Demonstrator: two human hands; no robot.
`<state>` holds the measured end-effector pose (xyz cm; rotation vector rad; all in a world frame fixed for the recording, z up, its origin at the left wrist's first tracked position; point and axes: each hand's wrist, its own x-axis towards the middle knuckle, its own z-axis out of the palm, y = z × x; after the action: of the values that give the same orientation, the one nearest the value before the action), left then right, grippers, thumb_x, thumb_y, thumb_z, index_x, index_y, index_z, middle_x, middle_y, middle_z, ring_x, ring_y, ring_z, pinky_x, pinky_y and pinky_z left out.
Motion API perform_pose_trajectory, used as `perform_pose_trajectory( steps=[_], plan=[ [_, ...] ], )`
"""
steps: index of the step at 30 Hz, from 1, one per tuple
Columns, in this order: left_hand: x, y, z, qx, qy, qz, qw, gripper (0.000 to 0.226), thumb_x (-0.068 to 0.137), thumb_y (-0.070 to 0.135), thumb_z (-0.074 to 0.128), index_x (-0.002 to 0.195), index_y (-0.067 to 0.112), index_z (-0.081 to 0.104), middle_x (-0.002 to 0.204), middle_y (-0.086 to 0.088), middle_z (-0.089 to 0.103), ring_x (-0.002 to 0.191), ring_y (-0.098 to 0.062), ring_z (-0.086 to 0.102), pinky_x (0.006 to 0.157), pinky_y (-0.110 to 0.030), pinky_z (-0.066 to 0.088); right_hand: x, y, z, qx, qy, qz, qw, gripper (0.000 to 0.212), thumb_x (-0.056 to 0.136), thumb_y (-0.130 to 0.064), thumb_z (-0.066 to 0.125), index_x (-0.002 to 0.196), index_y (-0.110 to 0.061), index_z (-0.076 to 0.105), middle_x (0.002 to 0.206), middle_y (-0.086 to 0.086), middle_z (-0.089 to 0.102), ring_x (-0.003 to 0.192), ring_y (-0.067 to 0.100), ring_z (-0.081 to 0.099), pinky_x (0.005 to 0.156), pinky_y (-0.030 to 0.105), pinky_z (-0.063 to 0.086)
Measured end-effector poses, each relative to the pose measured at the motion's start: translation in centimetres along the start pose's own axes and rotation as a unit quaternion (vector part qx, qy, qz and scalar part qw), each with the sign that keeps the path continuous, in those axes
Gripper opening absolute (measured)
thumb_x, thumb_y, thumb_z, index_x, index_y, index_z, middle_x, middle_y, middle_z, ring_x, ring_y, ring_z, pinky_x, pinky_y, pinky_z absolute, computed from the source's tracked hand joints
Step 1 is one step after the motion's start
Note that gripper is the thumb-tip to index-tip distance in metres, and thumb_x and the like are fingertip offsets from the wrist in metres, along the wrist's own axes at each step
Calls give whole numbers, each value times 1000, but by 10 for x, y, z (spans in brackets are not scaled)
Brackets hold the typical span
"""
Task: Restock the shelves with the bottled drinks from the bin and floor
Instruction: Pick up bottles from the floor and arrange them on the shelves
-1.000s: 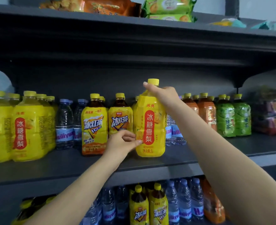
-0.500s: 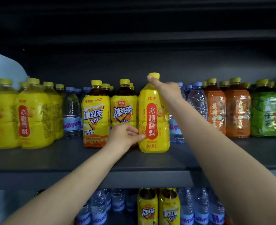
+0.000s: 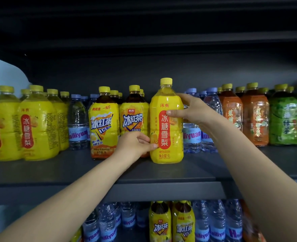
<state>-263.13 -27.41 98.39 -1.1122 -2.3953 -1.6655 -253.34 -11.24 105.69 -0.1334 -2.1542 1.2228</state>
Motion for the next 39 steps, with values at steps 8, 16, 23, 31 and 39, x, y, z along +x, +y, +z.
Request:
perform_pose_trajectory(
  steps=[8, 16, 23, 31, 39],
  plan=[
    [6, 7, 4, 60, -1, 20, 998, 19, 75, 20, 78, 79, 15, 60, 84, -9, 72, 79, -22, 71, 79, -40, 58, 3, 2, 2, 2, 27, -4, 1000, 70, 74, -13, 76, 136, -15, 44, 99, -7, 56, 90, 15, 61, 67, 24, 53],
    [20, 1, 20, 106, 47, 24, 993, 16, 78, 24, 75, 76, 13, 64, 75, -7, 73, 76, -20, 71, 79, -40, 57, 18, 14, 6, -90, 85, -23, 992, 78, 66, -29, 82, 135, -17, 47, 122, 4, 61, 109, 22, 60, 95, 44, 50],
    [22, 4, 22, 137, 50, 23, 989, 21, 80, 27, 72, 68, 19, 58, 71, -3, 72, 74, -17, 70, 81, -36, 56, 19, 19, 6, -165, 102, -62, 979, 75, 70, -37, 78, 135, -16, 47, 124, 3, 61, 111, 21, 58, 89, 32, 47],
    [21, 2, 22, 123, 58, 24, 990, 20, 79, 24, 74, 66, 19, 59, 69, -5, 71, 71, -18, 71, 78, -38, 58, 20, 23, 8, -194, 107, -64, 973, 81, 68, -46, 76, 137, -18, 44, 130, 5, 57, 119, 26, 53, 98, 42, 46],
    [5, 1, 16, 117, 37, 34, 992, 15, 82, 19, 70, 72, 14, 61, 75, -11, 71, 73, -25, 71, 75, -42, 58, 9, 31, 17, -188, 125, -54, 973, 77, 76, -47, 71, 139, -17, 38, 137, 8, 50, 124, 28, 48, 100, 45, 44]
  ],
)
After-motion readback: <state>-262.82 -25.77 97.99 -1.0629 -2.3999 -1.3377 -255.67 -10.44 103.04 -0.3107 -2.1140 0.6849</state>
